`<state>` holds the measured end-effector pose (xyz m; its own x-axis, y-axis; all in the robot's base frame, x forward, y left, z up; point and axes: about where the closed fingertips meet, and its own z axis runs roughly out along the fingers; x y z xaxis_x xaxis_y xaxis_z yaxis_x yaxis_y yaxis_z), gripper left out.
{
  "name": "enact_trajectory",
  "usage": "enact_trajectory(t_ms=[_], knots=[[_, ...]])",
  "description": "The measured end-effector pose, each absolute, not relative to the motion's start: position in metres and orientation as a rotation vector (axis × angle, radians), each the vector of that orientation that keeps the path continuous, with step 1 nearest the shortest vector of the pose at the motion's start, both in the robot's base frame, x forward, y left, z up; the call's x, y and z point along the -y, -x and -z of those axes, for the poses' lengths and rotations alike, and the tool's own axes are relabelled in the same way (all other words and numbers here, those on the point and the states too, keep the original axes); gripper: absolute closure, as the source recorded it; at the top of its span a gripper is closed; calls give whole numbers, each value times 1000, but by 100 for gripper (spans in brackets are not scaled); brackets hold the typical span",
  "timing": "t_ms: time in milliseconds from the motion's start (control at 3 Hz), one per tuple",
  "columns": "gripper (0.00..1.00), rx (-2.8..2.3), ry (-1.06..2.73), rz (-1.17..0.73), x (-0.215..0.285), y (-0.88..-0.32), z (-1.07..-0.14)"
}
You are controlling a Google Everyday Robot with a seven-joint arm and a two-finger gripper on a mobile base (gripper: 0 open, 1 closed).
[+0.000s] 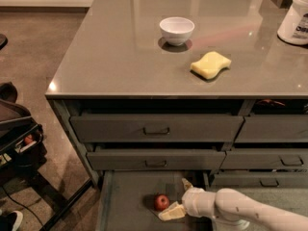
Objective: Pick apple from bottom drawer and place on counter
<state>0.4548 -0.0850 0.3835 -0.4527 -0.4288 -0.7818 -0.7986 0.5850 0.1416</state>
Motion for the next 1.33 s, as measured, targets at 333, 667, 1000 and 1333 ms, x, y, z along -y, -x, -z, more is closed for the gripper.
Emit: enact_trajectory(t_ms=[333, 667, 1000, 1333], knots=[[0, -2078, 895, -609, 78, -481, -323], [0, -2093, 831, -649, 68, -505, -264], [0, -2100, 787, -645, 74, -518, -249], [0, -2110, 771, -613, 65, -514, -236]])
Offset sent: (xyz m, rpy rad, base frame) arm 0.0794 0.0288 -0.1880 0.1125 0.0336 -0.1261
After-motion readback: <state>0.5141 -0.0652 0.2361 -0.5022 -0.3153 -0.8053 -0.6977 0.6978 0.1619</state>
